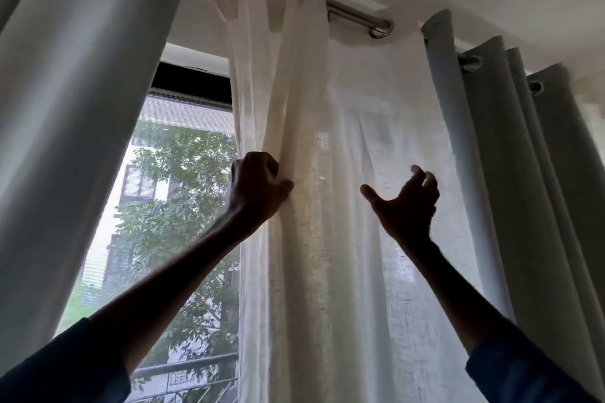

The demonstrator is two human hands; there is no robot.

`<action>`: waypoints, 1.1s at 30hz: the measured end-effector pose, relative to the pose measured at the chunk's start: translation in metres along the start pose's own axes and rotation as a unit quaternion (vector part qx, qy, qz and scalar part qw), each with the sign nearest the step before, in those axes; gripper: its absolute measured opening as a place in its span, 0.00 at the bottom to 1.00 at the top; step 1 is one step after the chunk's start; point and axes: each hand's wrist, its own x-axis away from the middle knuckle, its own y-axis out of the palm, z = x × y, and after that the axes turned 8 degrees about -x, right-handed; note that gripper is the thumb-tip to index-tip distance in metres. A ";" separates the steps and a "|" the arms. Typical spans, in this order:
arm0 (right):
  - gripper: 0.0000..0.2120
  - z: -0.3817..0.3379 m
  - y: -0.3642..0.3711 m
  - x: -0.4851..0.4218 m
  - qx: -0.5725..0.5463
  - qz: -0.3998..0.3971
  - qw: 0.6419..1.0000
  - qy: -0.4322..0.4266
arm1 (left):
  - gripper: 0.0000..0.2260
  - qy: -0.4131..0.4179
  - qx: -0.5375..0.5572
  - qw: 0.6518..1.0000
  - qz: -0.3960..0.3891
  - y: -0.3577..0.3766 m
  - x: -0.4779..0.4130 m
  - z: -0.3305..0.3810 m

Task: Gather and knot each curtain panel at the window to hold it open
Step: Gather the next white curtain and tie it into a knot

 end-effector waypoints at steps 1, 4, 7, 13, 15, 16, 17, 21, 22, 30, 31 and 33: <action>0.56 0.003 0.000 -0.006 -0.011 -0.017 0.999 0.047 | 0.14 0.008 0.001 1.000 0.001 0.001 0.000 0.000; 0.63 0.006 0.000 -0.016 -0.063 -0.080 0.987 0.123 | 0.13 0.025 -0.002 1.000 -0.002 0.000 -0.002 -0.002; 0.47 0.002 0.008 -0.015 -0.116 -0.123 0.980 0.105 | 0.13 0.027 -0.003 1.000 -0.006 -0.002 -0.004 -0.005; 0.12 -0.025 0.024 0.001 -0.014 -0.036 0.994 -0.103 | 0.11 0.048 -0.007 0.999 0.017 -0.005 -0.002 -0.014; 0.14 -0.040 0.025 0.010 0.055 -0.010 0.985 -0.163 | 0.10 0.059 -0.011 0.998 0.028 -0.005 -0.002 -0.017; 0.15 -0.047 0.027 0.015 0.078 0.007 0.977 -0.197 | 0.10 0.067 -0.012 0.997 0.032 -0.004 -0.002 -0.019; 0.15 -0.053 0.031 0.018 0.089 0.019 0.970 -0.225 | 0.10 0.077 -0.013 0.996 0.035 -0.004 -0.002 -0.021; 0.13 -0.078 0.052 0.031 0.083 0.023 0.957 -0.278 | 0.07 0.115 -0.005 0.992 0.052 -0.006 0.000 -0.023; 0.11 -0.086 0.056 0.031 0.071 0.019 0.957 -0.282 | 0.05 0.121 -0.004 0.991 0.057 -0.007 0.001 -0.022; 0.12 -0.170 0.056 0.076 0.022 -0.159 0.930 -0.332 | 0.08 0.087 -0.037 0.990 0.107 -0.011 -0.007 -0.046; 0.11 -0.169 0.058 0.079 0.016 -0.159 0.932 -0.327 | 0.11 0.087 -0.036 0.988 0.119 -0.015 -0.009 -0.052; 0.12 -0.157 0.064 0.079 0.001 -0.139 0.940 -0.312 | 0.13 0.099 -0.039 0.986 0.128 -0.023 -0.009 -0.057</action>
